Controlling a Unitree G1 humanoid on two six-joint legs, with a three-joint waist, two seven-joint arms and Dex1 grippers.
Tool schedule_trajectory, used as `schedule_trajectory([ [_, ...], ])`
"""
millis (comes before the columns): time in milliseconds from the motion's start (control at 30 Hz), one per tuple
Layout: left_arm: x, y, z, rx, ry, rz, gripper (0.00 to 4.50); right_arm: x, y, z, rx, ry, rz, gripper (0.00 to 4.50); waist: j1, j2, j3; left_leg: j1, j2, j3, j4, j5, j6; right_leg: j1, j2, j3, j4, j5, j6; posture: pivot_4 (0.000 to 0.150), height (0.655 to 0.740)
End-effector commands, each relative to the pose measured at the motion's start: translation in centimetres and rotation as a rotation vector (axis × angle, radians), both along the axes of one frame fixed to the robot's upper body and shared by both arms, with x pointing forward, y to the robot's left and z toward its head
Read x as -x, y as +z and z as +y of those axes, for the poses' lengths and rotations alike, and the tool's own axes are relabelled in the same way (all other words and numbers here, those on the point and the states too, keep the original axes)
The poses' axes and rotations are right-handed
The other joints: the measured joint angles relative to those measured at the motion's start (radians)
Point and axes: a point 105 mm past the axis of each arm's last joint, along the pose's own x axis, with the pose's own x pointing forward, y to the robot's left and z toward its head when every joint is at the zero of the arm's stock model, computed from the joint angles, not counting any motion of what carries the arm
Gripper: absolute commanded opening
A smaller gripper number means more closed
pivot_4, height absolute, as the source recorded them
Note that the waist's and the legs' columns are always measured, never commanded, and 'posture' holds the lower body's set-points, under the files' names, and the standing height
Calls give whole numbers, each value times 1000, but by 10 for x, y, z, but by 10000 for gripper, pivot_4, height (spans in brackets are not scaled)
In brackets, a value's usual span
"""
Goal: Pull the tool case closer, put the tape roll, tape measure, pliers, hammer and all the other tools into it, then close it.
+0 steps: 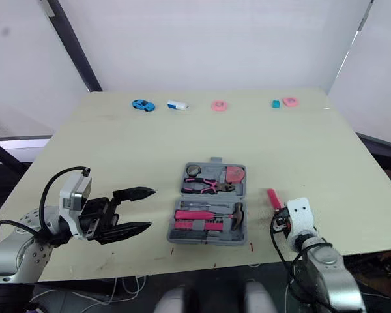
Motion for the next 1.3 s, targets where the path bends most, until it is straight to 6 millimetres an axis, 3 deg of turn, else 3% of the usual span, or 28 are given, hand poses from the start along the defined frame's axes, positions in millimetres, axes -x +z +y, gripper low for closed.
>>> schedule_trajectory([
  [33,2,4,12,-18,-3,-13,45000,18,43,45,17,349,-33,3738,0,0,1,0,0,-1,0,0,0,0,1,0,0,0,0,1500,7400],
  [133,1,0,20,-52,-5,-2,45000,27,54,67,132,550,6,3738,2,0,1,1,1,-2,0,0,0,0,1,-1,0,0,-1,1500,7400],
  [300,6,-7,33,-105,-22,15,45000,32,51,101,277,776,99,3738,5,-1,1,-2,0,-5,-4,0,0,0,0,-5,-6,1,-5,1500,7400],
  [433,10,-10,42,-136,-22,31,45000,15,46,116,362,807,135,3738,4,-2,0,-15,0,-5,-4,0,0,-11,-1,-7,-7,2,-7,1500,7400],
  [633,13,-10,46,-156,-25,38,45000,14,34,144,424,903,214,3738,7,-2,0,-26,0,-6,-2,0,0,-18,-1,-14,-7,4,-3,1500,7400],
  [967,18,-11,47,-174,-33,52,45000,24,16,158,457,988,258,3738,7,-2,0,-29,0,-8,4,0,0,-18,-3,-17,-5,4,-3,1500,7400],
  [1300,14,-12,44,-175,-45,49,45000,20,0,165,474,958,304,3738,6,-2,0,-27,0,-9,6,0,0,-18,-2,-17,3,4,-3,1500,7400],
])
